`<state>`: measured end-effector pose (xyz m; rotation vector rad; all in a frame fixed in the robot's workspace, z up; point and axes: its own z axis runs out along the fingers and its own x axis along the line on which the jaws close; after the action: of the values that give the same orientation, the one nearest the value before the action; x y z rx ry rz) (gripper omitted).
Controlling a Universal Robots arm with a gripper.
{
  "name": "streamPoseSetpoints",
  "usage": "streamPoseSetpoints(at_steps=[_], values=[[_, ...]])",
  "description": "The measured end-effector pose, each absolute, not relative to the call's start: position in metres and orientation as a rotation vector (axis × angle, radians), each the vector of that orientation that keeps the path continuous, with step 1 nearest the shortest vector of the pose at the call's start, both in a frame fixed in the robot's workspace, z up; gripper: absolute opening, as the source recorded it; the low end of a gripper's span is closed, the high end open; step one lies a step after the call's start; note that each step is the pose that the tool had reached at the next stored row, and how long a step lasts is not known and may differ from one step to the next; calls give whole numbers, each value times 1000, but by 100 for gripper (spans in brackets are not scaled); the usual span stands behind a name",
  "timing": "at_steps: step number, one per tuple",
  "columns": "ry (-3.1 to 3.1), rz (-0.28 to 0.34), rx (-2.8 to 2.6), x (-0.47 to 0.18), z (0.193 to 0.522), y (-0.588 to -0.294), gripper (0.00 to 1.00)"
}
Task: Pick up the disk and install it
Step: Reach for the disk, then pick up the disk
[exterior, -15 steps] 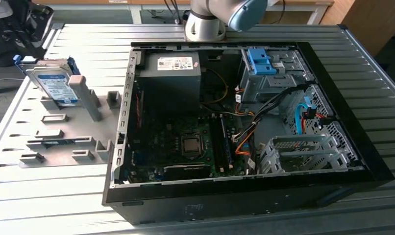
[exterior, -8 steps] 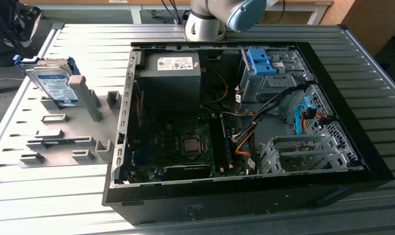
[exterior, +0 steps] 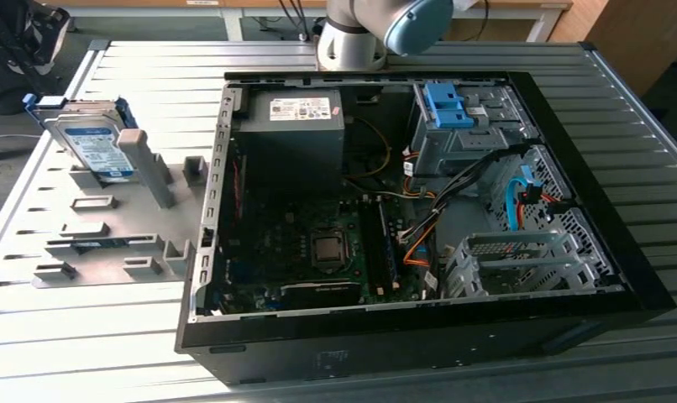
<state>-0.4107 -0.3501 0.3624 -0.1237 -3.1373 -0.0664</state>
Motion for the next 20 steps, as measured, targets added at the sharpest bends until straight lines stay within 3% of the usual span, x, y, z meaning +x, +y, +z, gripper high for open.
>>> streamPoseSetpoints(at_steps=[20], values=[[-3136, -68, -106, -416, 361, -349, 11]])
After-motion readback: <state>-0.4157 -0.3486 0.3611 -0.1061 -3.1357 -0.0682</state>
